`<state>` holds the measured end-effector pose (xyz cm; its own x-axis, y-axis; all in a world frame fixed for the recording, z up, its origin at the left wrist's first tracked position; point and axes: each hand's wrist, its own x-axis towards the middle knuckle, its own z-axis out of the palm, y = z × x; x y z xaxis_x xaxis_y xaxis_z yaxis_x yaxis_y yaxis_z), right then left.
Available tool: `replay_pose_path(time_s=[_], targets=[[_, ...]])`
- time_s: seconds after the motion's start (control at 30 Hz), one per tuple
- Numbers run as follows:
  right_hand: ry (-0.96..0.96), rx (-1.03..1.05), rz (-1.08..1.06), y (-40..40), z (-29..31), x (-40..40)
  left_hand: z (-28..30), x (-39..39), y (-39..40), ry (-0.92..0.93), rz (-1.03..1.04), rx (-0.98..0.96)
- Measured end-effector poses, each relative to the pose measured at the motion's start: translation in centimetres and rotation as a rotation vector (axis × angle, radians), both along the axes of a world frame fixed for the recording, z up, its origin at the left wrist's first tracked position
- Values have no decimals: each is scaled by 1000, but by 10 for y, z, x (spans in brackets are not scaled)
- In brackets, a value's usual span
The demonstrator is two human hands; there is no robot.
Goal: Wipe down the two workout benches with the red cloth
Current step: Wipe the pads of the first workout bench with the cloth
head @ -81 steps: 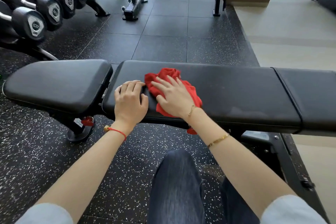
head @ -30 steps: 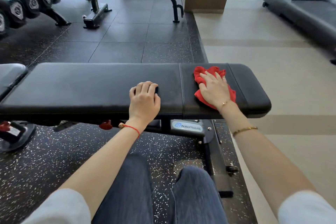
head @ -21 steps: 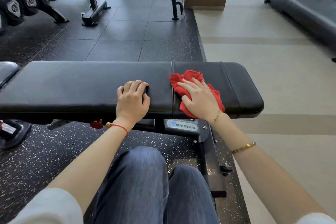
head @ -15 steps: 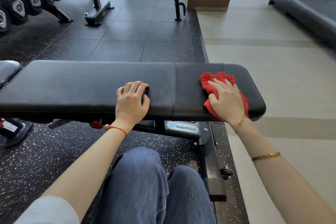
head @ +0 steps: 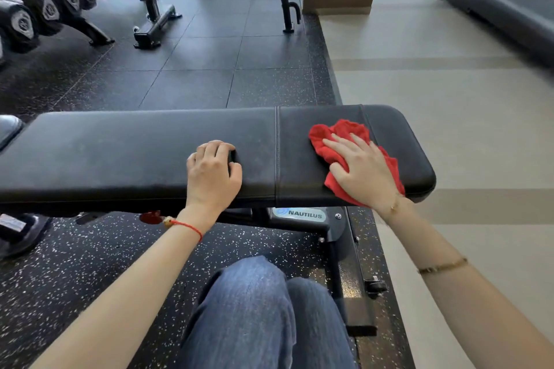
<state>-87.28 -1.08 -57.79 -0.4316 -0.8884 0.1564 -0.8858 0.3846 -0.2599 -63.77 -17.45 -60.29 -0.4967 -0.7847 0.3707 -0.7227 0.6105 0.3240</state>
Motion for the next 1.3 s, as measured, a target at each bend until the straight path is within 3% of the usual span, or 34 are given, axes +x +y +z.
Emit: replay_pose_path(time_s=[0.17,0.33,0.57,0.8,1.03,1.3], targets=[[-68,-47,-266,21,0,-34,2,-15,-1,-18,-17,-23],[-129,17,-402,-21,8,-65,-3,-18,-3,-1,-19,-19],[-46,79,-100,-73,14,-29,-3,-17,0,35,-15,-16],[-34,36,238,-42,3,37,0,-14,0,21,-32,-4],[11,137,50,0,4,13,-2,-12,-1,21,-44,-7],[-64,170,3,-43,3,18,0,-15,3,5,-27,-5]])
